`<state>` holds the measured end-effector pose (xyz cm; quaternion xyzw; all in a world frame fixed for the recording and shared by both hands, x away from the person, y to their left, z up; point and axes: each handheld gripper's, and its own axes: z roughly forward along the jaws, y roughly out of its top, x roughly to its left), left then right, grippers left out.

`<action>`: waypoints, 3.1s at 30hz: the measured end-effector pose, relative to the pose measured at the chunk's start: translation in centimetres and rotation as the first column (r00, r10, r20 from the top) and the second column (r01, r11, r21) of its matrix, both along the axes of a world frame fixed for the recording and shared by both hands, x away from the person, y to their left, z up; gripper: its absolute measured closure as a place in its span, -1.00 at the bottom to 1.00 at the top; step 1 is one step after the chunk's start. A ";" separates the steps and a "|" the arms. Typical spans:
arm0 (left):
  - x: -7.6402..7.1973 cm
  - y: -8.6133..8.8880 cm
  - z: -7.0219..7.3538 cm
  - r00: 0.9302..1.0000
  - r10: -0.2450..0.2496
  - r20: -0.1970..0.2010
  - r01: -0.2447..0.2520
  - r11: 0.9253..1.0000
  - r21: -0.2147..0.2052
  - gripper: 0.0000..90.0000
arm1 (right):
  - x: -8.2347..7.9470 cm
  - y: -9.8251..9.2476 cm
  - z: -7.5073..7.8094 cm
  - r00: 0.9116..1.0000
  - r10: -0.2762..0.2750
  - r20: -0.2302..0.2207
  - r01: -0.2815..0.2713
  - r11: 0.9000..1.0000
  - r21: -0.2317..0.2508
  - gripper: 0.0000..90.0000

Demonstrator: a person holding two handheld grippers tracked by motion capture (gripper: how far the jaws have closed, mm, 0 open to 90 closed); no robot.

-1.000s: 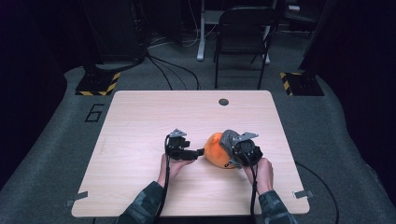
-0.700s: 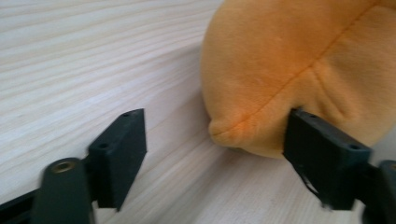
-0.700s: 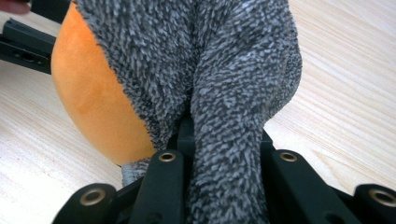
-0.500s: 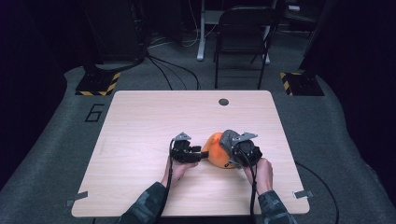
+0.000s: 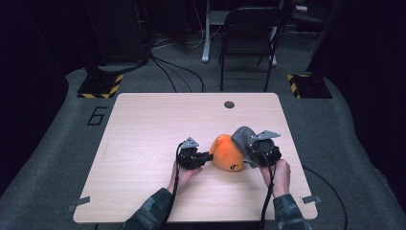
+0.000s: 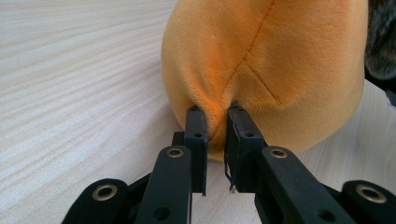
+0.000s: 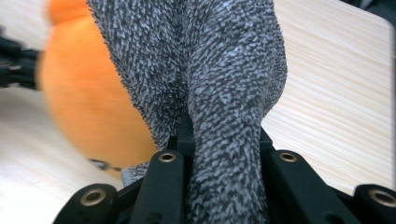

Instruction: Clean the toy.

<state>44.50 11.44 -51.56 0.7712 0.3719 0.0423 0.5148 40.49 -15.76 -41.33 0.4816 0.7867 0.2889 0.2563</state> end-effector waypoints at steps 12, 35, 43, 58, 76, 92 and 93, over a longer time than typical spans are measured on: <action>-0.1 0.2 -0.4 1.000 0.001 0.019 0.000 1.000 -0.019 0.80 | 2.7 -5.4 -5.4 0.970 -0.174 -0.168 0.170 0.985 -0.038 0.65; -1.8 -2.0 6.1 0.942 -0.105 0.319 0.121 0.992 -0.031 0.86 | 2.9 -6.3 -6.2 0.963 -0.180 -0.200 0.174 0.984 -0.044 0.64; -2.8 -1.6 10.8 0.920 -0.092 0.382 0.100 0.995 0.000 0.85 | 2.9 -6.3 -6.1 0.963 -0.179 -0.200 0.174 0.984 -0.045 0.64; -2.1 -2.8 9.6 0.924 -0.151 0.350 0.090 0.979 0.184 0.83 | 0.9 -4.9 0.0 0.990 -0.116 -0.085 0.120 0.992 0.035 0.63; -2.1 -4.0 7.7 0.937 -0.186 0.295 0.122 0.967 0.223 0.82 | -1.0 4.2 1.5 0.992 0.119 -0.046 -0.118 0.993 0.023 0.62; -2.1 -3.9 7.5 0.939 -0.197 0.281 0.140 0.968 0.210 0.82 | 1.5 -2.0 -0.8 0.993 -0.088 -0.078 0.087 0.996 -0.004 0.63; -2.1 -3.9 7.5 0.939 -0.198 0.282 0.141 0.967 0.211 0.82 | 1.6 -2.2 -0.7 0.994 -0.082 -0.076 0.083 0.996 0.010 0.63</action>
